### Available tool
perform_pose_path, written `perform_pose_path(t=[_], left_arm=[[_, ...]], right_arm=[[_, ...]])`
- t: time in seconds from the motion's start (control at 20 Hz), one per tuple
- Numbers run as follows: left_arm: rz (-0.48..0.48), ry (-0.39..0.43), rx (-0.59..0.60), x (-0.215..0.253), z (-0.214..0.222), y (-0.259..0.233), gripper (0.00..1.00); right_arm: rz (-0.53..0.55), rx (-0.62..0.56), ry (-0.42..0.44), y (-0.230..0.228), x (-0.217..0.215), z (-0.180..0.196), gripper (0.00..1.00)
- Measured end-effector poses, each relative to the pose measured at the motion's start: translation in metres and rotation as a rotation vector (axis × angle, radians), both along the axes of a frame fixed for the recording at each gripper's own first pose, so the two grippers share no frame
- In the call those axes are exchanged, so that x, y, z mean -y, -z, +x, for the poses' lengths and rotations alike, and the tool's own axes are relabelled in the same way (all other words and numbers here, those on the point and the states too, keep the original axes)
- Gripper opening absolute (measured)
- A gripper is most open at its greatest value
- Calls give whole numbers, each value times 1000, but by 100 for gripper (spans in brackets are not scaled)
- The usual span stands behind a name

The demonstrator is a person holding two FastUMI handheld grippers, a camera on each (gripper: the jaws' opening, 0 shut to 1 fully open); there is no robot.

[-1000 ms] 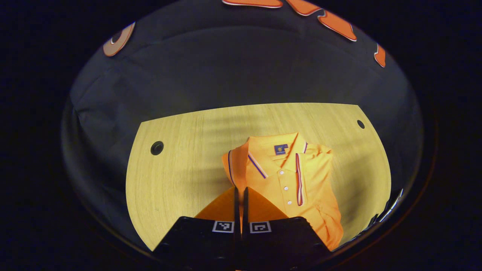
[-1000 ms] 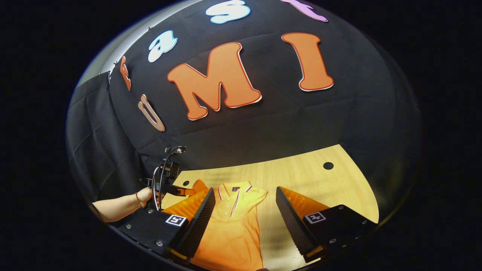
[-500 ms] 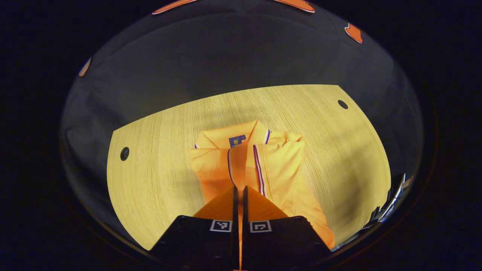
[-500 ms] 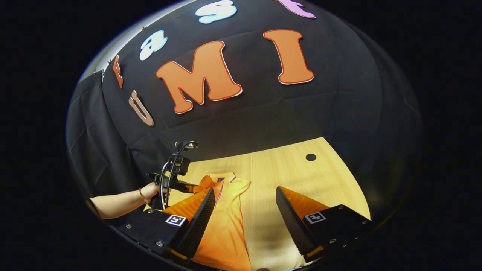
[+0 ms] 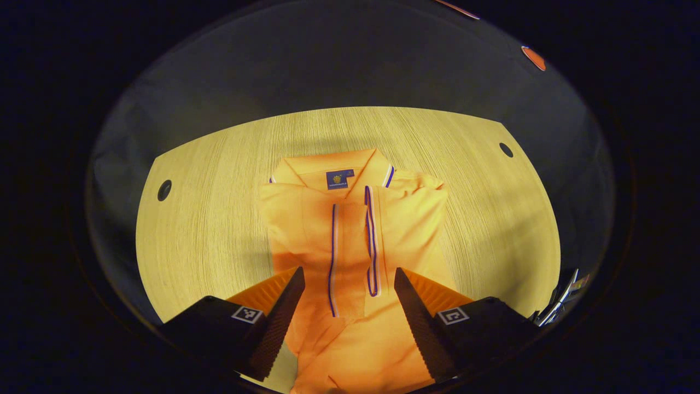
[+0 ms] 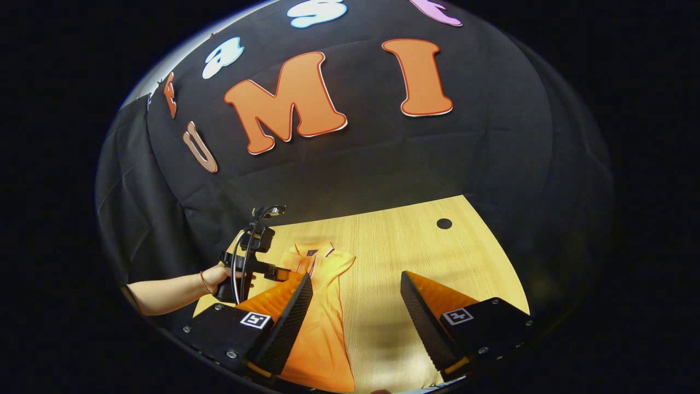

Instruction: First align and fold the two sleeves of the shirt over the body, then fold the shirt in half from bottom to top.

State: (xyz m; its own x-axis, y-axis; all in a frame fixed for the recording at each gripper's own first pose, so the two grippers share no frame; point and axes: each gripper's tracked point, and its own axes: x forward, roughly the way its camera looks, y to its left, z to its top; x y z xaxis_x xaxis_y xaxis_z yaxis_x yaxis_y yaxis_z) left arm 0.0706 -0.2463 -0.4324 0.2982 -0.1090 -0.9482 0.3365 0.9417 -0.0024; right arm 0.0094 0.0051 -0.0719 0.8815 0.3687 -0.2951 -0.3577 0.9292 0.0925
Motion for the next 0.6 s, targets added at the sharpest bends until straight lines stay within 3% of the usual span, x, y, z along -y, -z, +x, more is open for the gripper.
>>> perform_pose_path(t=[0.5, 0.6], left_arm=[[-115, -83, 114, -55, -28, -84, 99], [-114, -72, 166, -72, -41, -104, 99]], right_arm=[[-53, -41, -82, 21, -45, -10, 98], [-99, -48, -52, 33, -44, -9, 98]])
